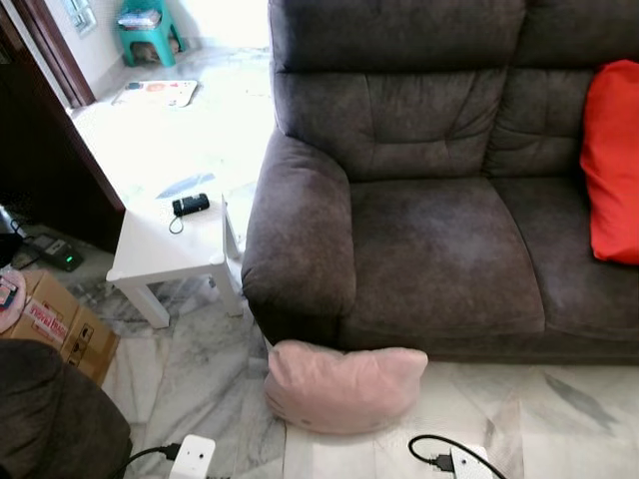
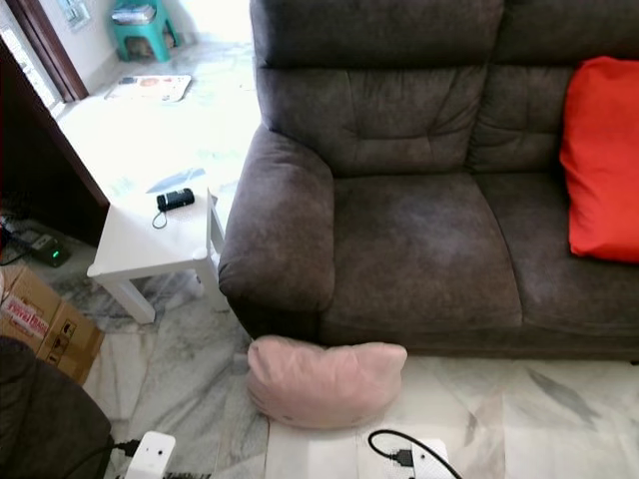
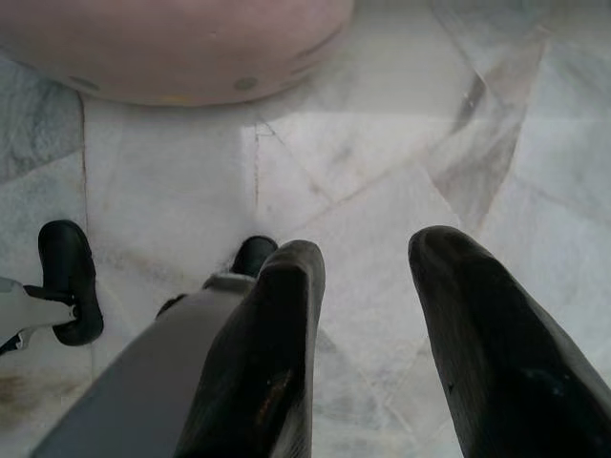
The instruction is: Move the pillow to the sofa from floor
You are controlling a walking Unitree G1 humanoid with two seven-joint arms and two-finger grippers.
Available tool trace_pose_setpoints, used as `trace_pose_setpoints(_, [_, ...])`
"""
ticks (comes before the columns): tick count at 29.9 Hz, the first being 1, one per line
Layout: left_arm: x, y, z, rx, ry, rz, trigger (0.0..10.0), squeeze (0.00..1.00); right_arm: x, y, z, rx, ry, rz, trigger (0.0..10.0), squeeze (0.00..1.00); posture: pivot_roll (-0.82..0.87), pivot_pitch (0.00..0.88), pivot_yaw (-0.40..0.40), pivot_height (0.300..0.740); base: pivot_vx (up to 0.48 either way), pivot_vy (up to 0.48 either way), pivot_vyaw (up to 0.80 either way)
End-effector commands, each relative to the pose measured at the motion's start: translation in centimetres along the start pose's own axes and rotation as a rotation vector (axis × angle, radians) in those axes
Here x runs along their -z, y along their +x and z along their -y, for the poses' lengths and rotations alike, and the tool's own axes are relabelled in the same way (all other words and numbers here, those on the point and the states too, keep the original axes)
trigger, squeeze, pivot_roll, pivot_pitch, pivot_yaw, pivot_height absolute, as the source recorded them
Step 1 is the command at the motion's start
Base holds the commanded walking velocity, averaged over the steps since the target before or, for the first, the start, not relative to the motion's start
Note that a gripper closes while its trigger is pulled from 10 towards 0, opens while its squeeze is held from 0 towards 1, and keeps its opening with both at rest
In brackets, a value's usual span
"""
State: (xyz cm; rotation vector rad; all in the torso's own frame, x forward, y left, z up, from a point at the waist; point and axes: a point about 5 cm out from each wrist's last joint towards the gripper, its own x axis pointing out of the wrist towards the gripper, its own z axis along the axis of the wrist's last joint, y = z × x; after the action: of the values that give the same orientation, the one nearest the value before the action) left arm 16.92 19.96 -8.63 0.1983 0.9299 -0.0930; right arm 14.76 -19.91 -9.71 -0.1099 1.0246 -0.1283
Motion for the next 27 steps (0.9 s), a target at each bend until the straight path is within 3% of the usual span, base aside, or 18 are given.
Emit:
trace_pose_setpoints(1, [0.78,-0.18,-0.19,-0.006,-0.010,-0.030,10.0,0.00,0.21,-0.04,-0.19,-0.003,0.006,-0.005,10.0,0.00,0.06,0.101,0.023,0.740,0.307,0.000,0.00])
trace_pose_setpoints(17, [0.80,-0.18,-0.20,-0.005,-0.006,-0.034,10.0,0.00,0.15,-0.03,-0.03,-0.006,-0.001,-0.004,10.0,0.00,0.06,0.103,0.022,0.740,0.299,0.000,0.00])
trace_pose_setpoints(25, [0.60,-0.18,-0.27,-0.017,0.004,-0.013,10.0,0.00,-0.18,-0.01,-0.30,-0.016,0.015,0.019,10.0,0.00,0.06,0.103,0.022,0.740,0.000,0.000,0.00])
trace_pose_setpoints(27, [0.55,-0.22,-0.36,-0.040,-0.026,0.007,10.0,0.00,-0.69,0.05,-0.55,-0.027,0.021,0.041,10.0,0.00,0.06,0.103,0.020,0.740,0.000,0.000,0.00])
